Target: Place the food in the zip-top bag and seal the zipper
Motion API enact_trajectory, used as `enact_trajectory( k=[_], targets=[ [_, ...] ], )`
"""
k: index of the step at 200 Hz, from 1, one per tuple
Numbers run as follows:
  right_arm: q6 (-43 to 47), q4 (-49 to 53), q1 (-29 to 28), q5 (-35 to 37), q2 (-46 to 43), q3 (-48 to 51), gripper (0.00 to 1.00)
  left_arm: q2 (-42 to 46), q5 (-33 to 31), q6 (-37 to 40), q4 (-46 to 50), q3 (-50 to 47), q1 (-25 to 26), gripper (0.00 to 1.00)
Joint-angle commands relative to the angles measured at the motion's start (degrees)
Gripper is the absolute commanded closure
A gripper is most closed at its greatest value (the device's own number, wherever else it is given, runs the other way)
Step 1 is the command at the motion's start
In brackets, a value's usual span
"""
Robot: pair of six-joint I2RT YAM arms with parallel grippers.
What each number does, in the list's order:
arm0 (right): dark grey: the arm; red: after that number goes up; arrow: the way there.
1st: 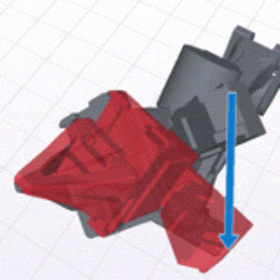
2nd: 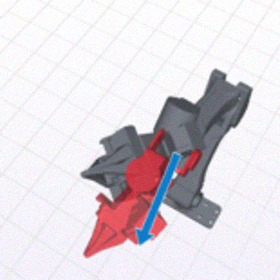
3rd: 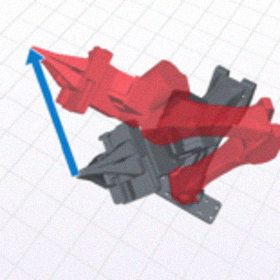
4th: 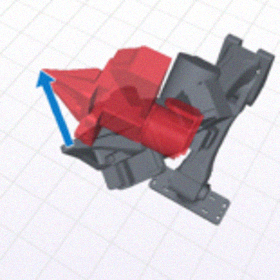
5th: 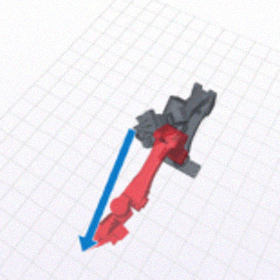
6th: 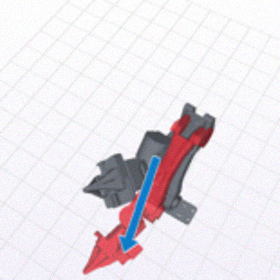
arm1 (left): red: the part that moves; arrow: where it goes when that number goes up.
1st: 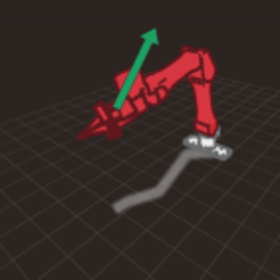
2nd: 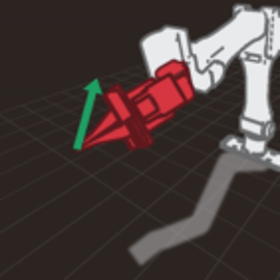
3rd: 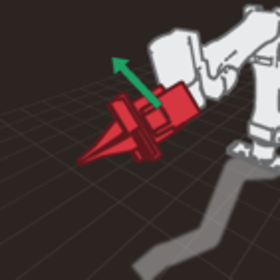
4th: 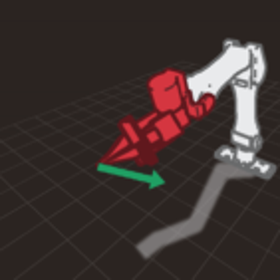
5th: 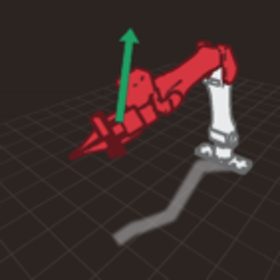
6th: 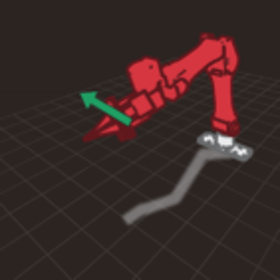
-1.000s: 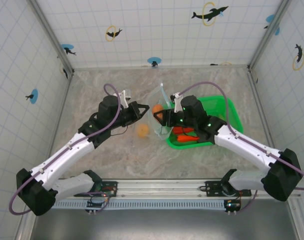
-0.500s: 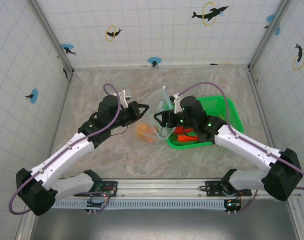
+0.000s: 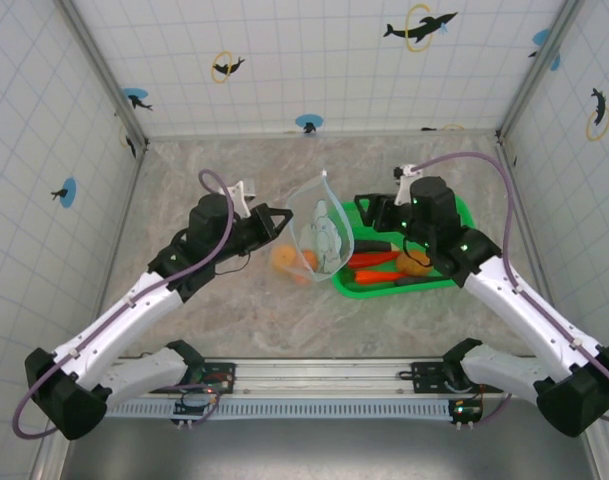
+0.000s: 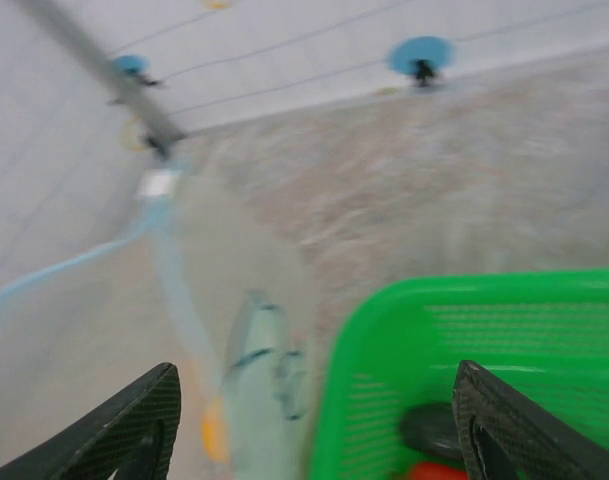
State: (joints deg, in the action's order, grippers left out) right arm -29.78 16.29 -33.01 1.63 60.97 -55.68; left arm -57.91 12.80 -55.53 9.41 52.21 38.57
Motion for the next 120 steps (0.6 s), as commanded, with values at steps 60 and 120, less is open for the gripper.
enact_trajectory(
  k=[60, 120],
  targets=[
    [1.3, 10.9, 5.6, 14.0, 7.2, 9.4, 0.00, 2.5, -1.0, 3.0, 0.8, -0.6, 0.0, 1.00],
    [3.0, 5.9, 10.5, 14.4, 11.8, 16.7, 0.00, 2.8, -1.2, 3.5, 0.4, -1.4, 0.0, 1.00]
  ],
)
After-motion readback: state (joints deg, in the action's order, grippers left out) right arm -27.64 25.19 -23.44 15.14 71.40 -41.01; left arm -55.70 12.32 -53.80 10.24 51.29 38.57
